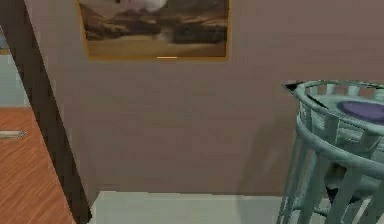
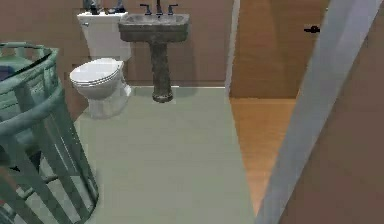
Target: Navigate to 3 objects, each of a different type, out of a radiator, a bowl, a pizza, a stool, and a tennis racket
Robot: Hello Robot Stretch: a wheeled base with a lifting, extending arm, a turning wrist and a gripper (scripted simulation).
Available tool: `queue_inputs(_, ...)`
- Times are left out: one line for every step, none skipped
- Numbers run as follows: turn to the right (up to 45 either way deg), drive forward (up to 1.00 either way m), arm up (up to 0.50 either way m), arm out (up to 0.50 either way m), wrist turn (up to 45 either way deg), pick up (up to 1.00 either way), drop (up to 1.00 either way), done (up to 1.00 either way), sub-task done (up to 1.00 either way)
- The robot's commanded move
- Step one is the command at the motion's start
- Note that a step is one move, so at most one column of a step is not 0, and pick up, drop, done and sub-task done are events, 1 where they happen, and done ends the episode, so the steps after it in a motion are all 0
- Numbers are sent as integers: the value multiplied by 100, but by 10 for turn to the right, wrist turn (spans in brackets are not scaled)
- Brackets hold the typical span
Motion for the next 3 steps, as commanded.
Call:
queue_inputs(-420,0,0,0,0,0,0,0,0)
queue_inputs(0,80,0,0,0,0,0,0,0)
queue_inputs(-270,0,0,0,0,0,0,0,0)
